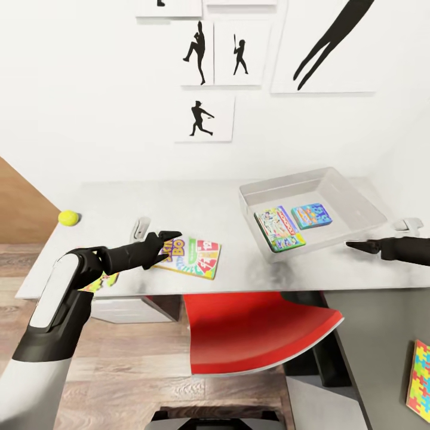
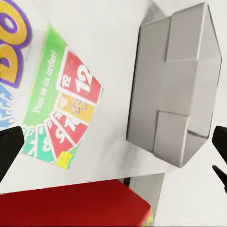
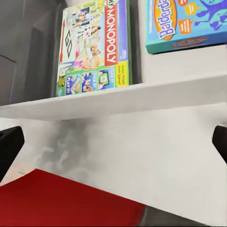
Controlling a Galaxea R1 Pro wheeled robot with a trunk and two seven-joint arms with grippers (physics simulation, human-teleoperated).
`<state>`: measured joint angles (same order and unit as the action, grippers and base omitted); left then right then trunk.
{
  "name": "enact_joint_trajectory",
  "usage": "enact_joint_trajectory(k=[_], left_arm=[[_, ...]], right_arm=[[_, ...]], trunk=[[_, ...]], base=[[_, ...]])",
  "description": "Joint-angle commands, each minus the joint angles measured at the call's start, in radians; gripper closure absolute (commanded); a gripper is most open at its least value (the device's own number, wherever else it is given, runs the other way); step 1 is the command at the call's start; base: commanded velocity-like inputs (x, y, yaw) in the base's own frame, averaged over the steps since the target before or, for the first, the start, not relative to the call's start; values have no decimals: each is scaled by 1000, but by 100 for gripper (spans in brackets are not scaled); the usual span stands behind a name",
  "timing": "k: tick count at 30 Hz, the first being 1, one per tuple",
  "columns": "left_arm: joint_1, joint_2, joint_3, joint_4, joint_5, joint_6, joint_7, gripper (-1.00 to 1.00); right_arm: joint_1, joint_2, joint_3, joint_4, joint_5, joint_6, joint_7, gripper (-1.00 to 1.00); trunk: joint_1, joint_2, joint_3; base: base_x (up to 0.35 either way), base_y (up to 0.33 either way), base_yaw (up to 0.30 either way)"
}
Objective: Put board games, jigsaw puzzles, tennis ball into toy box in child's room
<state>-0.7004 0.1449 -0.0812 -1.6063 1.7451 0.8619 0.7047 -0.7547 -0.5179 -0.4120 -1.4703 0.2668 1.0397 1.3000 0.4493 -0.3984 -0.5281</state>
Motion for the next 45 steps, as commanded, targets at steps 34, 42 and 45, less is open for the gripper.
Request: enact_joint_trajectory(k=[34, 42, 45], left_arm=[[111, -29, -46, 10, -78, -5, -22, -100], [123, -25, -42, 13, -84, -6, -24, -100], [124, -25, -41, 14, -84, -6, -24, -100]], right_arm=[[217, 110, -176, -138, 13, 8, 8, -100], [231, 123, -185, -140, 15, 8, 7, -100], [233, 124, -184, -140, 15, 8, 7, -100]], trunk=[[1, -2, 54], [1, -2, 66], [1, -2, 71]], base=[[0, 0, 0], [0, 0, 0], [0, 0, 0]])
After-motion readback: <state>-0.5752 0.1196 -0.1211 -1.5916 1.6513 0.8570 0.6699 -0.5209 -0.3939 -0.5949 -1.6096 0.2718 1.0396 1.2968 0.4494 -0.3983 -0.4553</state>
